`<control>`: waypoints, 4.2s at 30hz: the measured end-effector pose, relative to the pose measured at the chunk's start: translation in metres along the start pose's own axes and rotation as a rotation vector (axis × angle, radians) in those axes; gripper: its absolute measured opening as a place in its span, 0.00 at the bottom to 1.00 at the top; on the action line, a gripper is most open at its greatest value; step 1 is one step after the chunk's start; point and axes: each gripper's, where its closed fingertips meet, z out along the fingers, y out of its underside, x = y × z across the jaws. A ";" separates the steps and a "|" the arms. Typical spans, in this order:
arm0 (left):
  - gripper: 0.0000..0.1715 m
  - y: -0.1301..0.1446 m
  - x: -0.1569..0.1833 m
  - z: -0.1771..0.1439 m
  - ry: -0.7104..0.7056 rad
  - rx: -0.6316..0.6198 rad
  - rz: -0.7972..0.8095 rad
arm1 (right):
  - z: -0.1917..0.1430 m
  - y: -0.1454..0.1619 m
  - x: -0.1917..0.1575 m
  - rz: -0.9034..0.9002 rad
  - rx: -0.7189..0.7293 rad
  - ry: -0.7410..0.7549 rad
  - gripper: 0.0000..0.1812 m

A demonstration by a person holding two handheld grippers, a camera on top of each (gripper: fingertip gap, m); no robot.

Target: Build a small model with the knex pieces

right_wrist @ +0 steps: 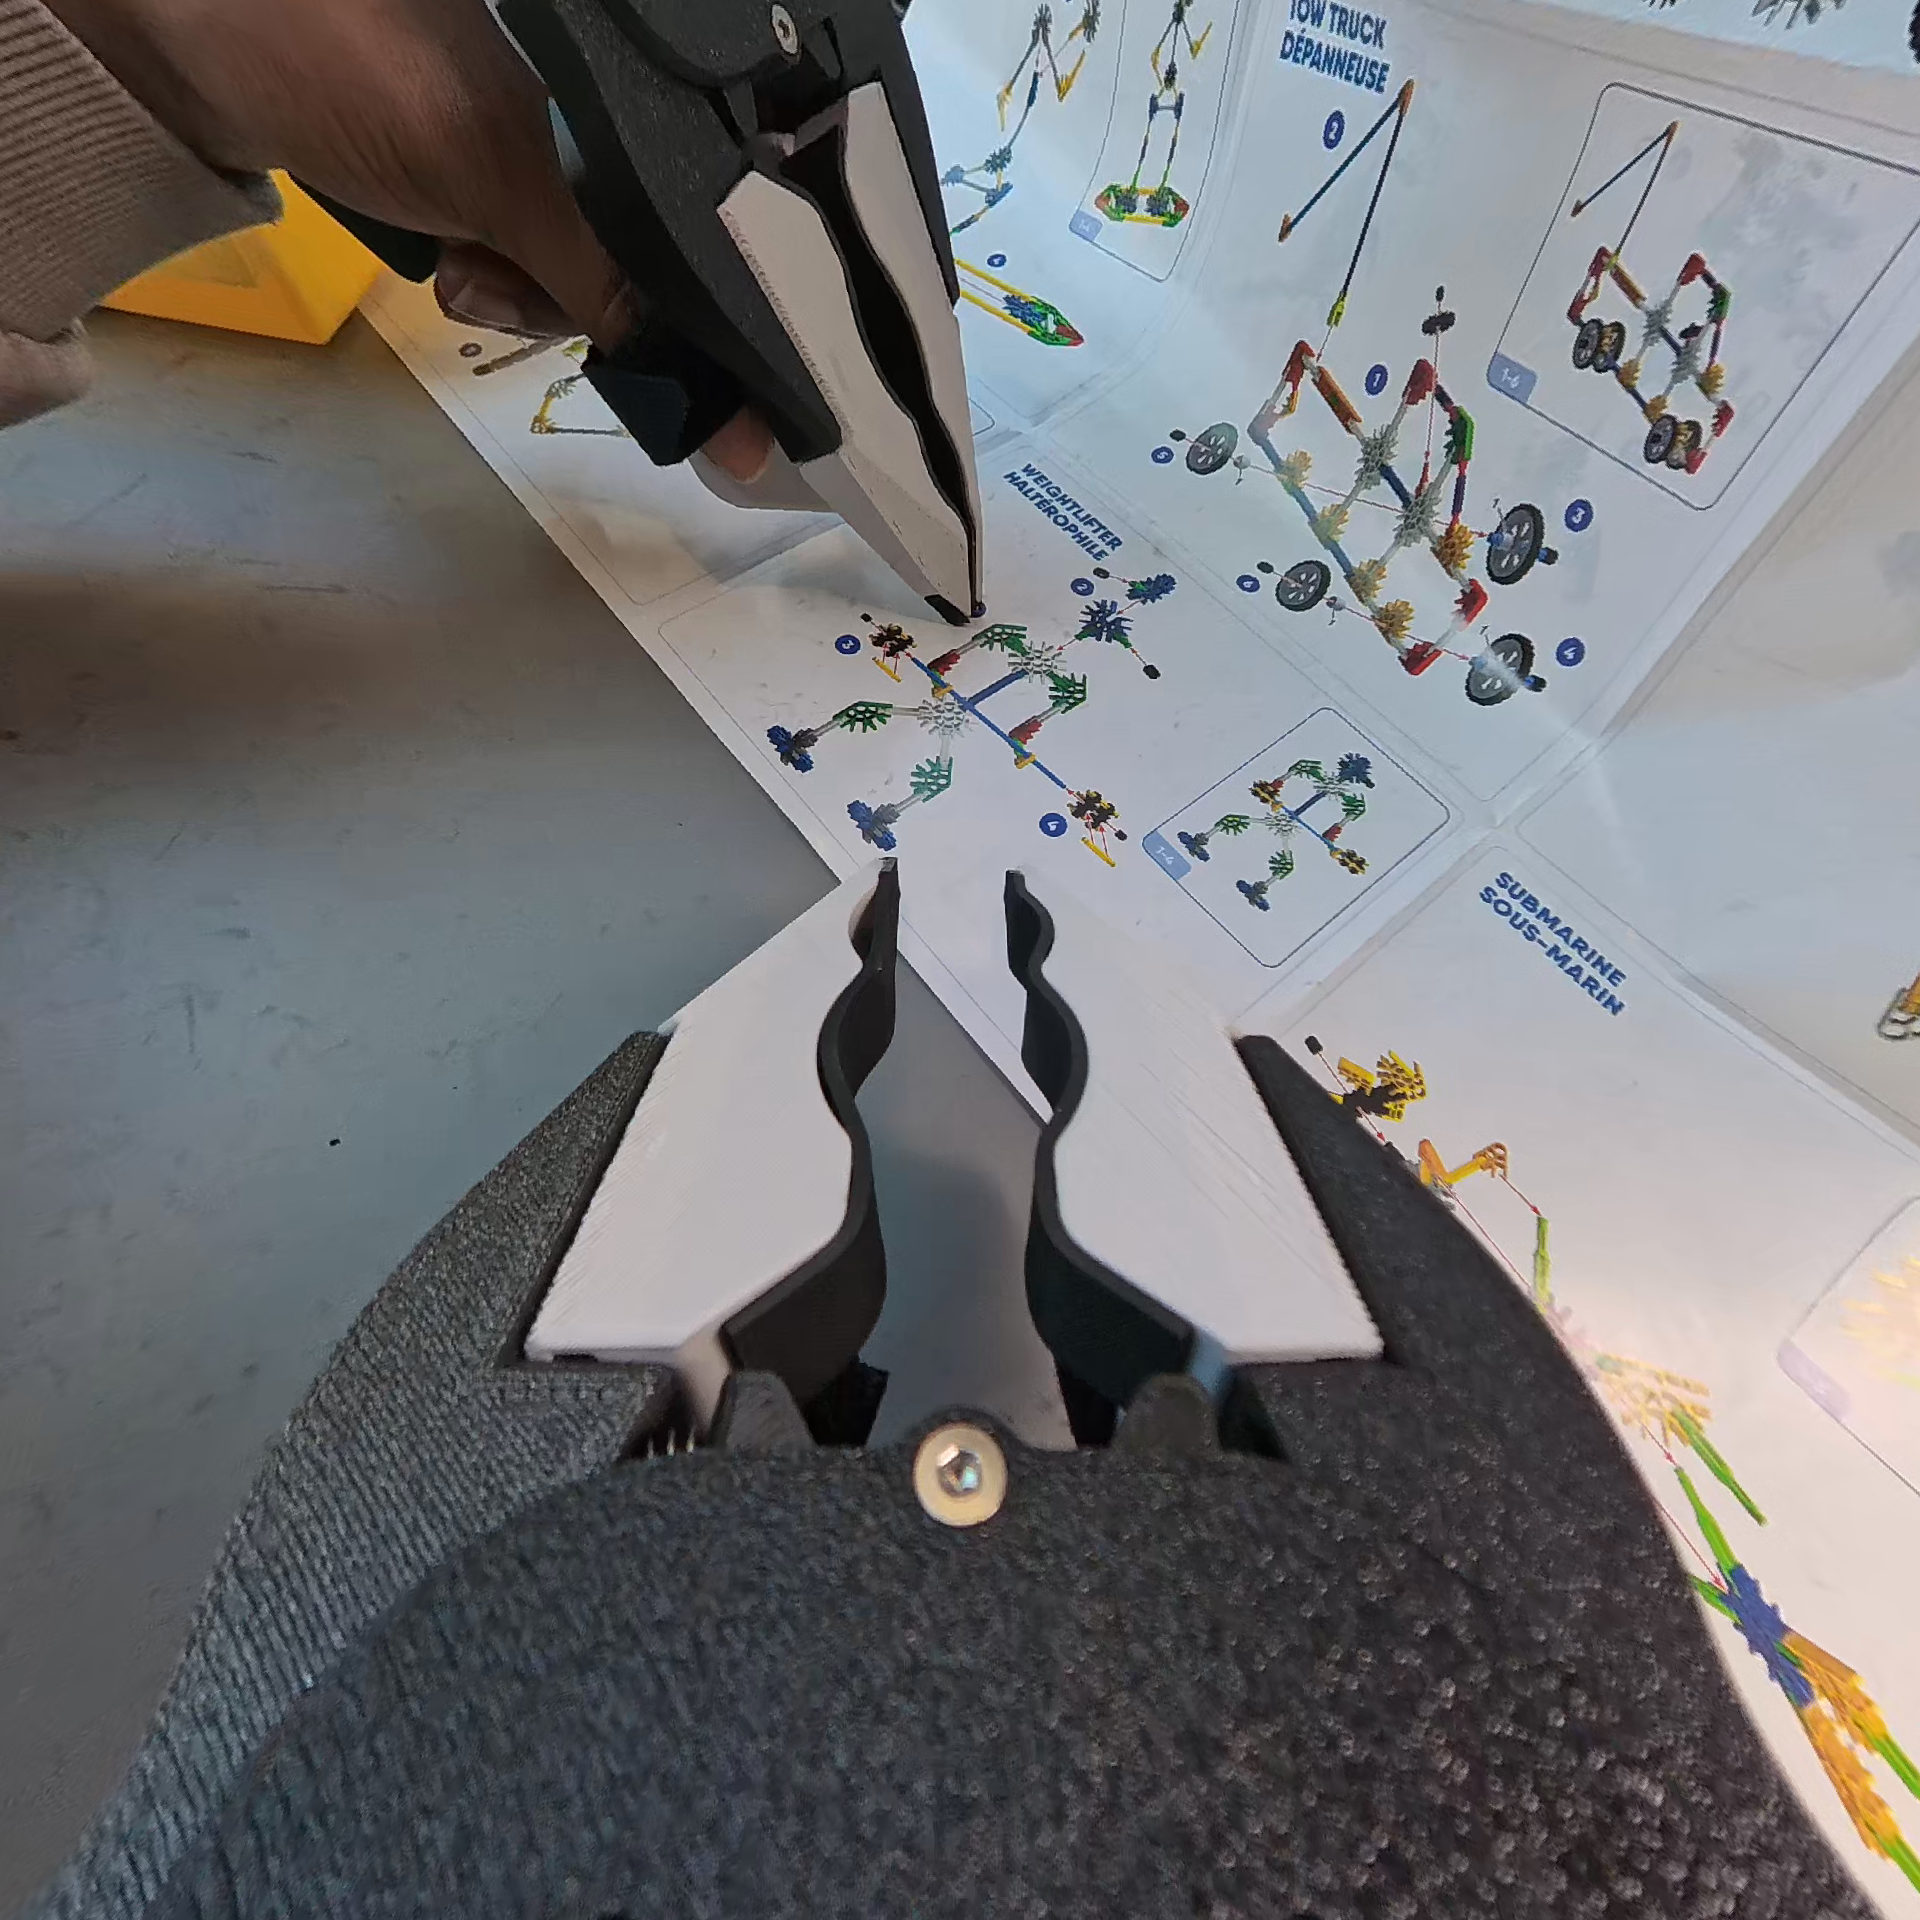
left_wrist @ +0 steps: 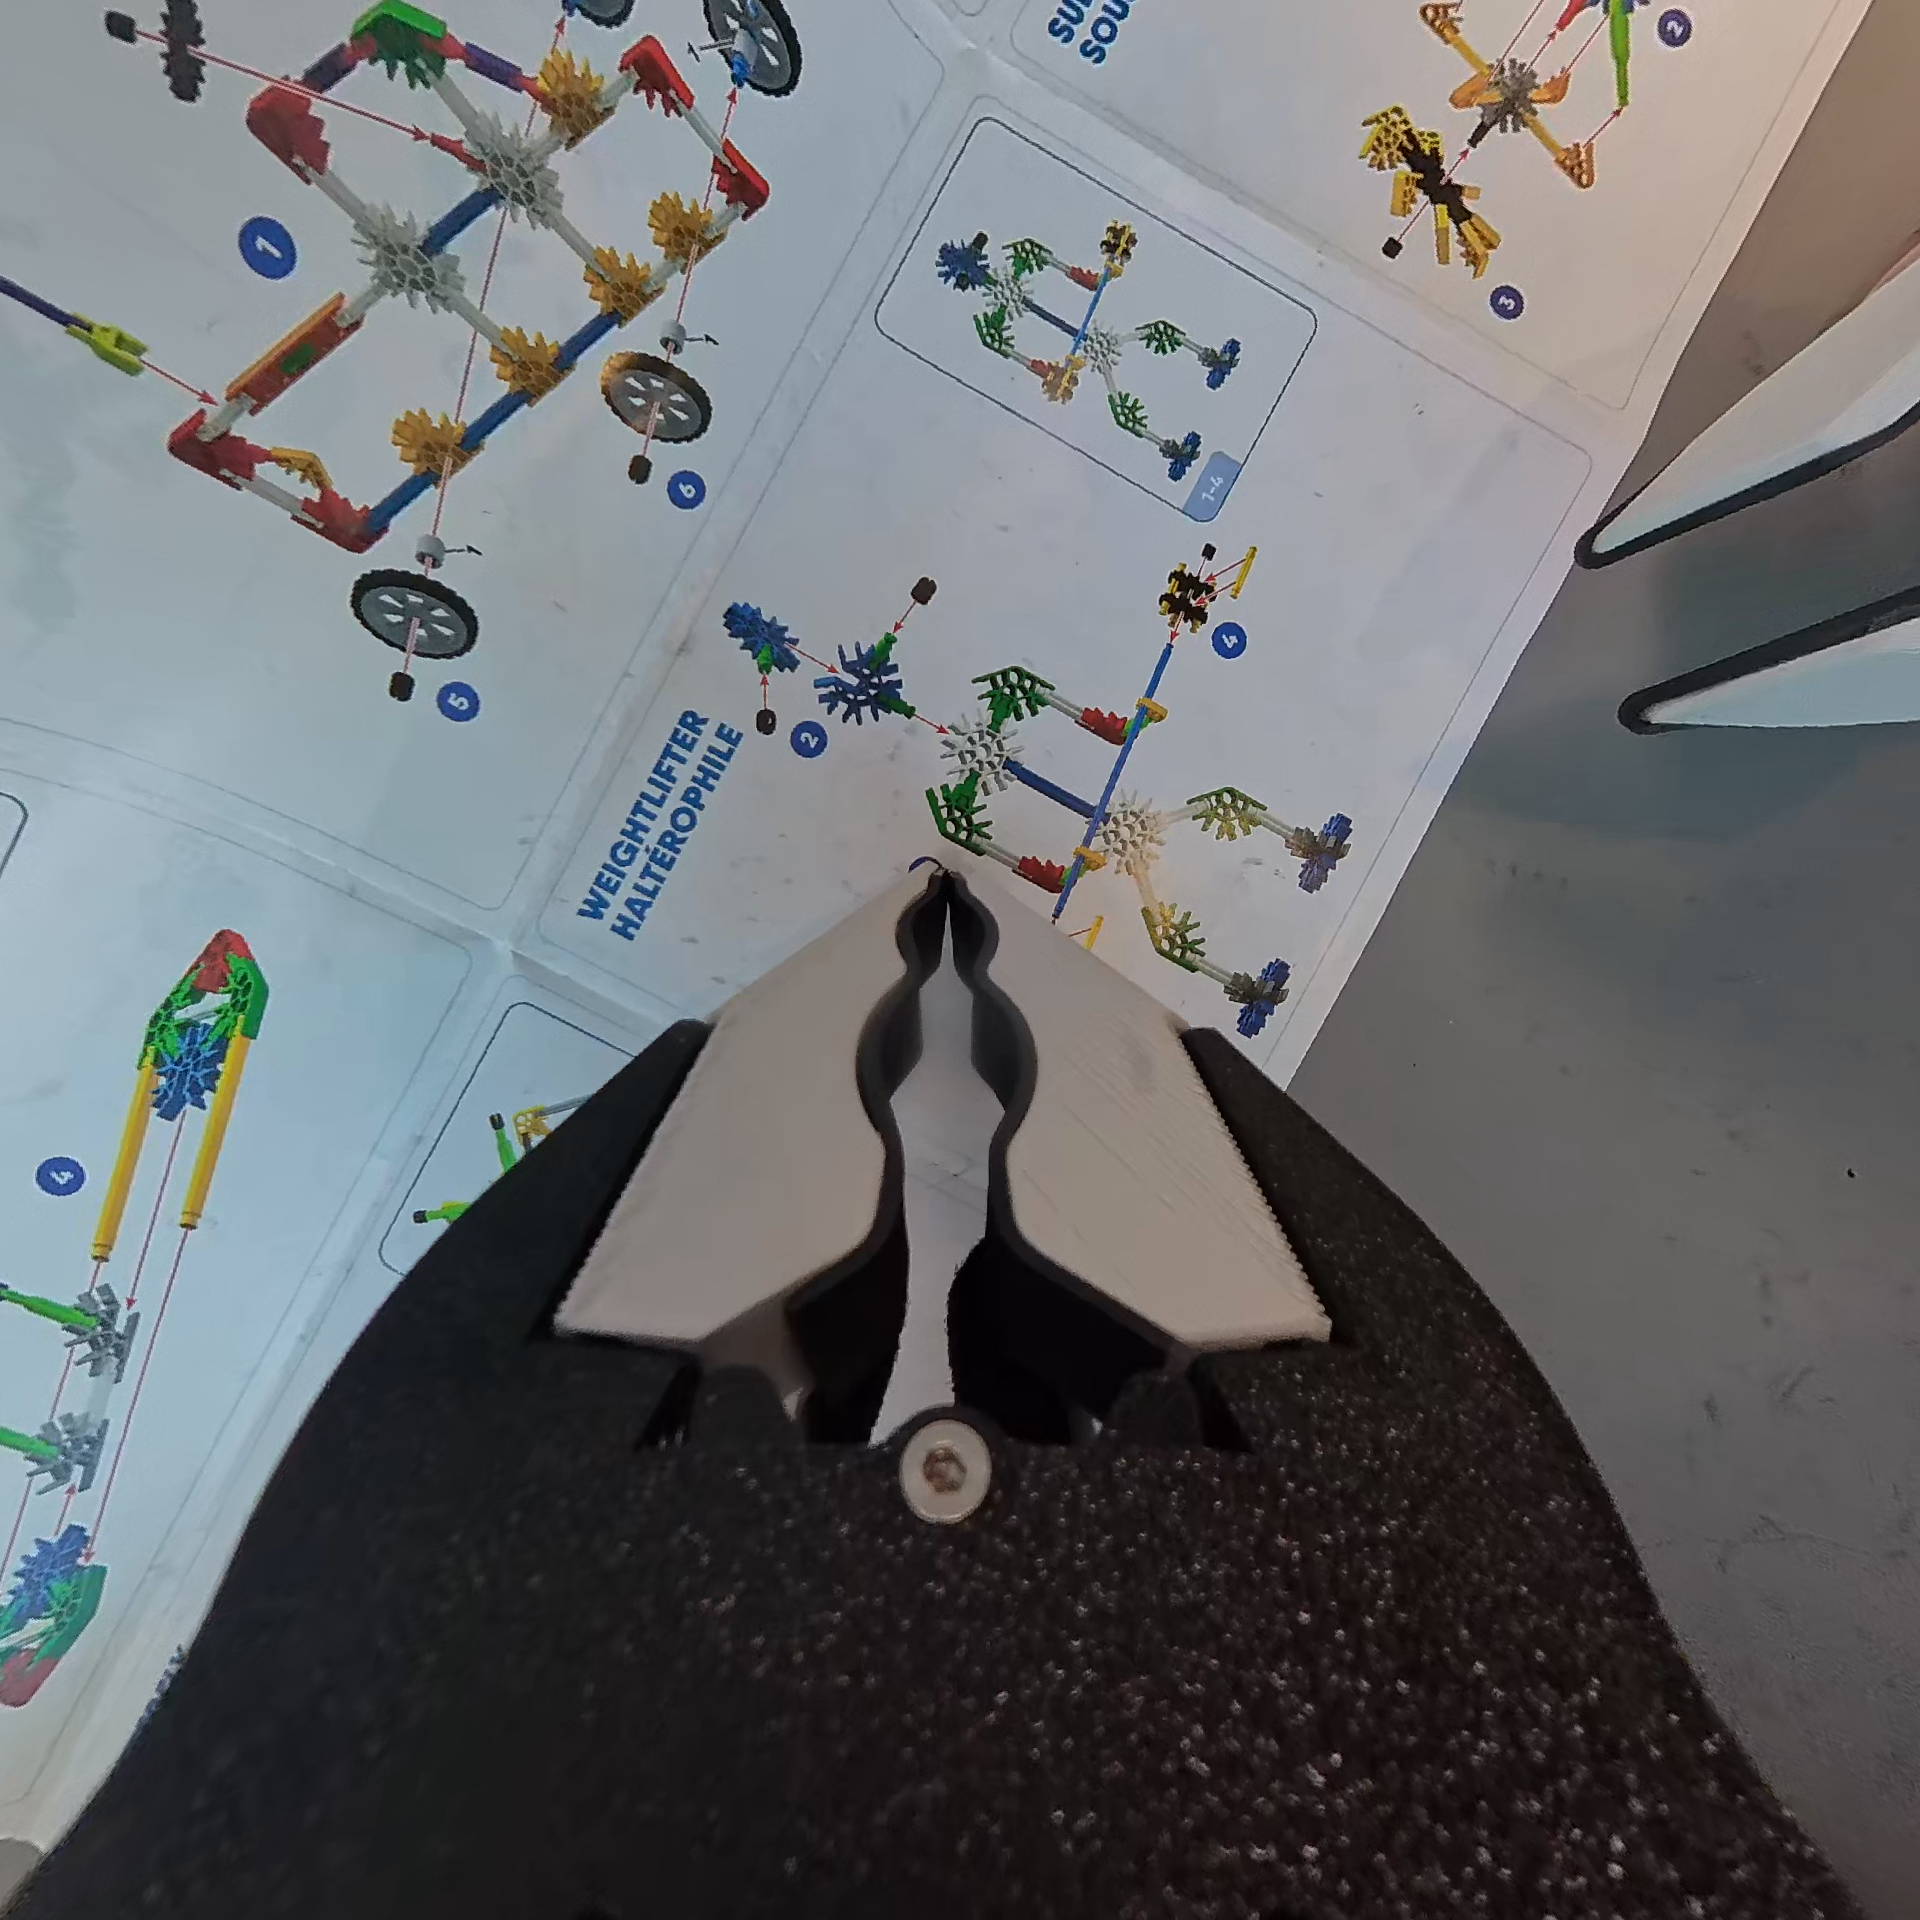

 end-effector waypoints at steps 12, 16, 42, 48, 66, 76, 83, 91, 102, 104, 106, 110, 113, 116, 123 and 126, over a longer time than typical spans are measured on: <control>0.00 0.001 -0.001 0.000 -0.052 -0.033 0.059 | 0.004 0.004 -0.009 -0.081 -0.031 -0.008 0.10; 0.00 0.004 -0.015 -0.006 -0.110 -0.037 0.055 | 0.004 0.004 -0.009 -0.072 -0.030 -0.020 0.10; 0.00 -0.005 0.003 0.003 -0.014 0.014 0.030 | 0.007 0.010 -0.014 -0.107 -0.067 -0.035 0.10; 0.00 -0.004 0.003 0.003 -0.036 0.006 0.049 | 0.009 0.013 -0.016 -0.133 -0.081 -0.031 0.10; 0.00 -0.017 -0.005 -0.001 -0.101 0.067 0.086 | 0.007 0.012 -0.015 -0.124 -0.073 -0.041 0.10; 0.00 -0.047 -0.027 -0.048 -0.323 0.216 0.131 | 0.005 0.010 -0.014 -0.106 -0.058 -0.047 0.11; 0.08 -0.025 -0.076 -0.209 -0.538 0.346 -0.031 | 0.001 0.007 -0.014 -0.108 -0.031 -0.047 0.11; 0.12 0.193 -0.136 -0.320 -0.722 -0.185 -0.268 | -0.033 -0.036 -0.023 -0.005 0.217 -0.170 0.20; 0.15 0.442 -0.061 -0.369 -0.504 -0.426 -0.702 | -0.083 -0.052 -0.060 -0.014 0.325 -0.284 0.29; 0.15 0.466 -0.044 -0.360 -0.454 -0.466 -0.728 | -0.090 -0.041 -0.066 -0.018 0.314 -0.284 0.29; 0.15 0.482 -0.037 -0.354 -0.455 -0.507 -0.725 | -0.095 -0.029 -0.070 -0.016 0.297 -0.283 0.29; 0.16 0.487 -0.040 -0.339 -0.415 -0.467 -0.784 | -0.099 -0.012 -0.073 0.036 0.289 -0.293 0.28; 0.16 0.493 -0.049 -0.335 -0.427 -0.488 -0.823 | -0.100 -0.010 -0.073 0.049 0.302 -0.287 0.27; 0.16 0.503 -0.054 -0.330 -0.424 -0.536 -0.856 | -0.101 -0.011 -0.073 0.046 0.310 -0.284 0.26; 0.05 0.516 -0.057 -0.328 -0.439 -0.582 -0.860 | -0.099 -0.005 -0.070 0.081 0.313 -0.306 0.24; 0.02 0.510 -0.057 -0.338 -0.480 -0.568 -0.818 | -0.100 -0.006 -0.068 0.089 0.322 -0.306 0.24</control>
